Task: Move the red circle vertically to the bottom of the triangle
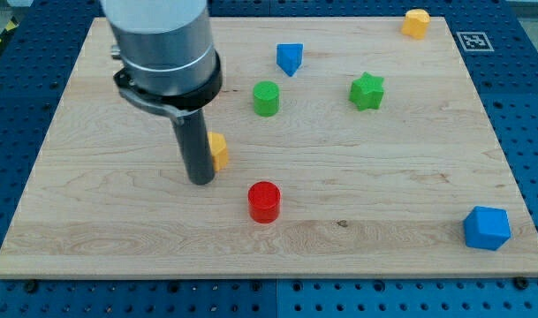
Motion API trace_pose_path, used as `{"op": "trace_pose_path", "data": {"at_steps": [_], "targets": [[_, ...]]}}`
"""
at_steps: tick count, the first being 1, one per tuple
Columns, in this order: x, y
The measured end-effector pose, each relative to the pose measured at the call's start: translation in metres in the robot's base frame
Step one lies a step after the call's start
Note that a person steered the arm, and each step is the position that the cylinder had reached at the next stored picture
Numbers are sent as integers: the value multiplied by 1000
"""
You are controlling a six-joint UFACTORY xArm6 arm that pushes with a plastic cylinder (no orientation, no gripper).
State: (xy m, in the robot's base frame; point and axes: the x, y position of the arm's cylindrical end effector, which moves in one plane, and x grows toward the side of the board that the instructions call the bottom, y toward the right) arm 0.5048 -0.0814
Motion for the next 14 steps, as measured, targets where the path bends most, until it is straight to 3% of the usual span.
{"op": "trace_pose_path", "data": {"at_steps": [2, 3, 4, 5, 6, 7, 9, 11, 14], "targets": [[-22, 31], [-9, 22], [37, -10], [59, 4], [59, 57], [60, 63], [107, 99], [106, 100], [64, 103]]}}
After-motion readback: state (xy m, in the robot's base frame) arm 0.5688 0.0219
